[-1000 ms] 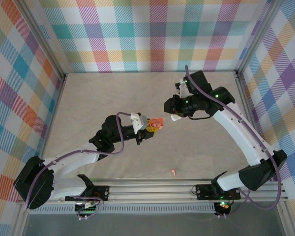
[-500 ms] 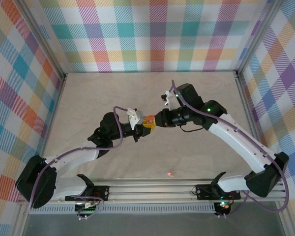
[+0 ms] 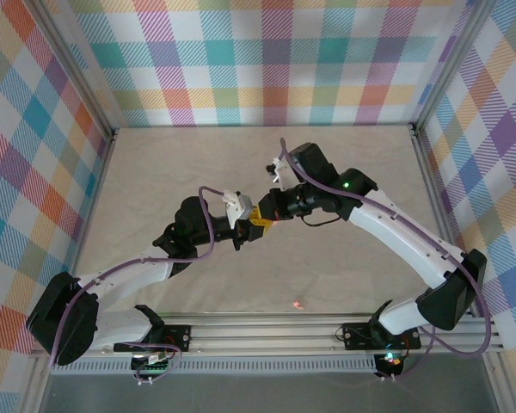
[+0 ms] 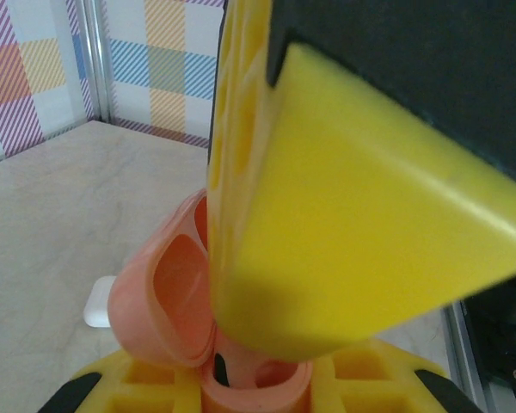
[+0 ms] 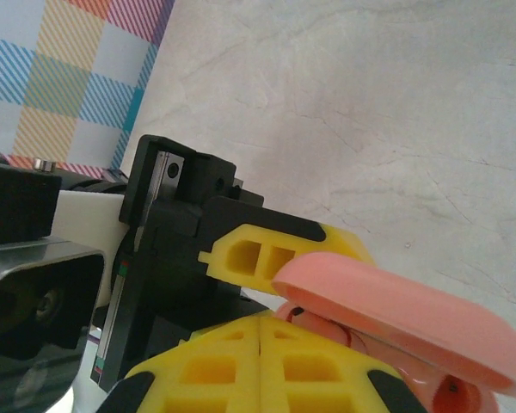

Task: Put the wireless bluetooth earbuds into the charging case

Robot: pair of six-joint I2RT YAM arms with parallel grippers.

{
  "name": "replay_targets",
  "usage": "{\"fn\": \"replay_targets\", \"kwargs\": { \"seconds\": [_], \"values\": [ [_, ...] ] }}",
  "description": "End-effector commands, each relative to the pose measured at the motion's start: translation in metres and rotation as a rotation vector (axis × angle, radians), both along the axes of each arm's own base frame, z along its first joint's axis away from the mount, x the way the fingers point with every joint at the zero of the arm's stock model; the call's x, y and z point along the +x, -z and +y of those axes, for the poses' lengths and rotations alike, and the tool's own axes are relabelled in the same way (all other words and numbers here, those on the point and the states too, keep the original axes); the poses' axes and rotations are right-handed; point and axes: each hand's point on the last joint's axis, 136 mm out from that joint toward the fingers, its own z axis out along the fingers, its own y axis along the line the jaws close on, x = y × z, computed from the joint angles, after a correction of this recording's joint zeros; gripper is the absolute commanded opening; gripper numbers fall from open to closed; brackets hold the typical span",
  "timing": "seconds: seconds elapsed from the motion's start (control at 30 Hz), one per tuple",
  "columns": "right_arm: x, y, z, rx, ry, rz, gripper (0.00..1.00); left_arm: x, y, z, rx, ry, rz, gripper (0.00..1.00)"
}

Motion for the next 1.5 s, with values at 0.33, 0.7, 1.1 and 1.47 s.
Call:
{"fn": "replay_targets", "kwargs": {
  "seconds": [0.33, 0.7, 1.1, 1.47],
  "values": [
    [-0.014, -0.045, -0.046, 0.007, 0.109, -0.142, 0.16, 0.014, 0.009, 0.016, 0.027, -0.116, 0.020, 0.00],
    [-0.105, 0.123, -0.134, -0.368, 0.198, 0.099, 0.15, 0.007, 0.044, 0.058, 0.096, -0.292, 0.074, 0.00],
    [-0.157, 0.228, -0.091, -0.407, -0.053, 0.218, 0.15, -0.011, 0.040, 0.079, 0.096, -0.330, 0.078, 0.00],
    [-0.143, 0.250, -0.071, -0.480, -0.122, 0.233, 0.11, -0.013, 0.042, 0.086, 0.106, -0.359, 0.080, 0.00]
  ]
}}
